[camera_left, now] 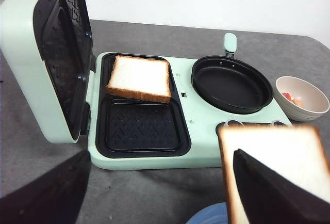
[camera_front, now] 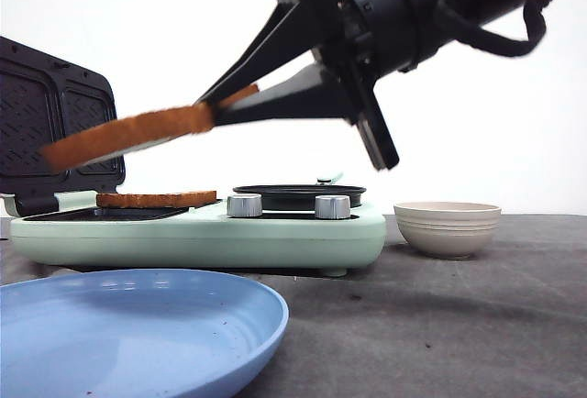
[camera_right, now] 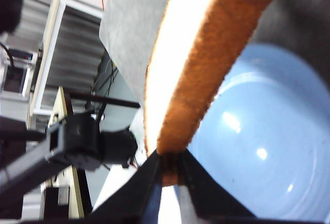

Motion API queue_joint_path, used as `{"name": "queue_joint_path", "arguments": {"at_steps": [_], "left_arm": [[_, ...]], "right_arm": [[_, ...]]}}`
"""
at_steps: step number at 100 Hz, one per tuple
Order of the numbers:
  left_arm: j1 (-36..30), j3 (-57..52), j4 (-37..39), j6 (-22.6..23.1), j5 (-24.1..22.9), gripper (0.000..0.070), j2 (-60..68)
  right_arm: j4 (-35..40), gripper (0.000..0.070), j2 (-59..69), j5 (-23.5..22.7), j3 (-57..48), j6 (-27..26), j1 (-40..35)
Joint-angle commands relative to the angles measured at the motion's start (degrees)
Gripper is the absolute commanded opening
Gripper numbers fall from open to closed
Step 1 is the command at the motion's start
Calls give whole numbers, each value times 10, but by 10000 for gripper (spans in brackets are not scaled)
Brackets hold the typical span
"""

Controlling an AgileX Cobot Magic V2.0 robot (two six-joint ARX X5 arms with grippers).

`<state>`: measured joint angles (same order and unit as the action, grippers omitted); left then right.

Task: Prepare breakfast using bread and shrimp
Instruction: 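Lift the bread with the right gripper over the sandwich press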

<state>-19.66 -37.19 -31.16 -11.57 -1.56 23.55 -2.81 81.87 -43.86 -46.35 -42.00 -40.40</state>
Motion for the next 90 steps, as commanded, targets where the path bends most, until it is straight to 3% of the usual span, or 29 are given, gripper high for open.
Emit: {"name": "queue_joint_path", "arguments": {"at_steps": [1, 36, 90], "left_arm": [[-2, -2, 5, -3, -2, 475, 2], [-2, -2, 5, -3, -2, 475, 2], [-2, -2, 5, -3, -2, 475, 2]], "right_arm": [[-1, 0, 3, -7, -21, 7, 6], [4, 0, 51, -43, -110, 7, 54], [61, 0, 224, -72, -323, 22, 57]]}}
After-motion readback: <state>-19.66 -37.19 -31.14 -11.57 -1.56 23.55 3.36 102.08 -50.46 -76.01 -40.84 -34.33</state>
